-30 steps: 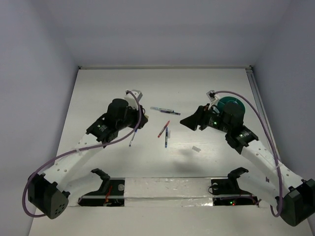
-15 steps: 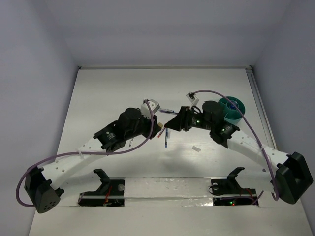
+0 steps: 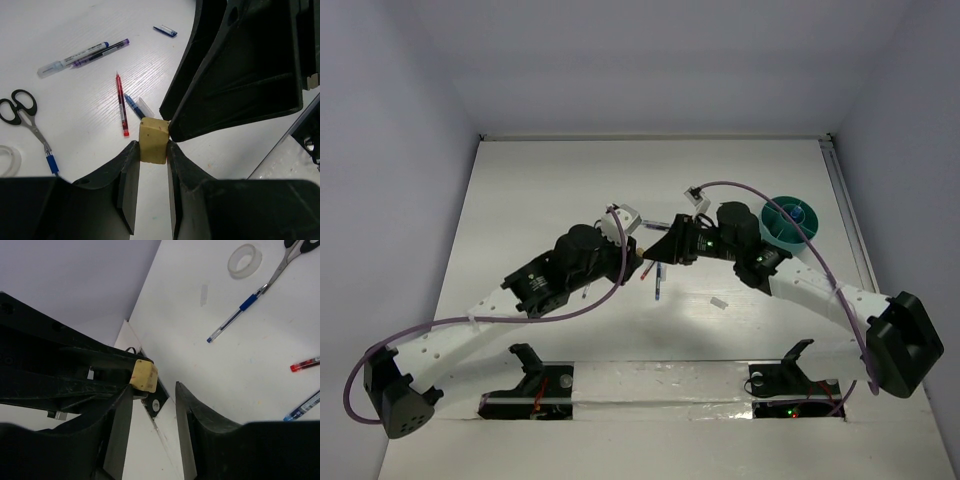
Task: Sort the stationery into containers
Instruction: Place the stationery in the storage box.
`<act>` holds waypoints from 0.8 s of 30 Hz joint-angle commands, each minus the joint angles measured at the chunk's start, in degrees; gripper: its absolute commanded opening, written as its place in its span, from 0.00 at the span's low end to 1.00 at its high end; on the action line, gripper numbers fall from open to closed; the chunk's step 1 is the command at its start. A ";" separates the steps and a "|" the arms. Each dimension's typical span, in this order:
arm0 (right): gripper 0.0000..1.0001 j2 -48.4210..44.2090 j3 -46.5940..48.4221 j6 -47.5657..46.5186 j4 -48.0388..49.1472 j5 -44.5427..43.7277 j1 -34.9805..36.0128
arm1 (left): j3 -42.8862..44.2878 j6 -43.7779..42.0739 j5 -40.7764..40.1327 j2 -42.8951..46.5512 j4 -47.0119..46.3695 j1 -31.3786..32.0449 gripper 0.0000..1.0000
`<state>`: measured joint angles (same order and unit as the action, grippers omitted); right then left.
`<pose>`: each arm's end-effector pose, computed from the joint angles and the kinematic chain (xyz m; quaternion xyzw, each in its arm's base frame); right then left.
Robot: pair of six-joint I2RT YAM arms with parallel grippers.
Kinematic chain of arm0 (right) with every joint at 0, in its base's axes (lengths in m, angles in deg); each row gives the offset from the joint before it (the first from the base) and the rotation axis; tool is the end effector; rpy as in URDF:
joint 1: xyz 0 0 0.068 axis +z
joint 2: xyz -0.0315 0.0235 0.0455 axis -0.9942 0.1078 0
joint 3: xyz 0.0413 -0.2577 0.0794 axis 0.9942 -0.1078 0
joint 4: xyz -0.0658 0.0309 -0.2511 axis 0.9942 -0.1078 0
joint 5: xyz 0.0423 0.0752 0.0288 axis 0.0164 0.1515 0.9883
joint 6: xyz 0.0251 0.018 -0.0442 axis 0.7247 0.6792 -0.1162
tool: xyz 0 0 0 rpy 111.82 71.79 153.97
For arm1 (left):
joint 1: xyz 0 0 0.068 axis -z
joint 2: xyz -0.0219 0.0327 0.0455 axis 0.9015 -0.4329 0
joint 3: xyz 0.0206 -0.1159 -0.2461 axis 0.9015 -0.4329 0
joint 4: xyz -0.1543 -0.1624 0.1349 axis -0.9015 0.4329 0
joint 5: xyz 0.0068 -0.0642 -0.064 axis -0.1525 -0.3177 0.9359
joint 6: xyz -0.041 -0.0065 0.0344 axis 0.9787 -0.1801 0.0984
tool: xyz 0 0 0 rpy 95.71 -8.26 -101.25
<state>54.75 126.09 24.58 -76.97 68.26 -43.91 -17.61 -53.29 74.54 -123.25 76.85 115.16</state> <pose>0.2097 0.1968 0.2808 -0.0984 0.7747 0.5482 0.2995 0.1398 -0.1722 0.3262 0.2937 0.7487 -0.2988 0.5137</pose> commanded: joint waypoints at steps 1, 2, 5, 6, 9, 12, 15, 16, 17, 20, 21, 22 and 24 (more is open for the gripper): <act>0.43 0.35 4.36 0.90 4.41 -0.59 1.41 | 0.11 -0.45 1.36 0.86 -2.04 1.40 0.00; 0.42 0.44 4.36 0.81 4.23 -0.68 1.93 | -0.07 -0.45 1.36 1.04 -2.13 1.40 0.00; 0.41 1.05 4.36 1.07 4.76 -0.59 2.46 | -0.24 -0.36 1.79 1.13 -2.22 1.40 0.00; 0.41 1.40 4.45 1.16 5.02 -0.41 2.46 | -0.16 -0.36 1.79 0.61 -1.87 2.01 0.00; 0.41 2.10 5.32 0.90 4.59 -0.32 3.78 | 0.02 -0.36 1.71 -0.01 -1.61 2.54 0.00; 0.40 2.28 5.68 0.46 3.36 -0.76 3.78 | 0.02 -0.36 0.66 0.34 -1.61 2.54 0.00; 0.40 1.93 5.50 -0.15 0.99 -2.34 4.31 | -0.15 -0.01 -0.40 1.57 -1.43 2.54 0.00; 0.40 1.84 5.50 -0.50 0.37 -2.69 4.31 | -0.15 0.08 -2.84 1.74 -1.43 2.54 0.00; 0.40 1.50 5.50 -0.68 -0.33 -2.96 4.31 | -0.07 0.17 -3.47 1.74 -1.26 2.54 0.00; 0.41 1.05 5.41 -1.91 -2.53 -3.49 4.31 | 0.02 0.25 -4.62 1.22 -0.73 2.54 0.00; 0.41 1.05 5.59 -2.00 -3.32 -3.58 4.31 | 0.11 0.25 -4.80 1.13 -0.73 2.54 0.00; 0.41 1.05 5.50 -2.09 -3.50 -3.49 4.31 | 0.11 0.17 -5.15 1.04 -0.73 2.54 0.00; 0.41 1.14 5.41 -2.09 -3.59 -3.23 4.31 | 0.11 0.17 -5.15 1.13 -0.73 2.54 0.00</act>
<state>57.11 129.17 23.99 -79.29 65.37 -40.22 -17.66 -53.38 71.33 -123.14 77.77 117.54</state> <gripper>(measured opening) 0.409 0.200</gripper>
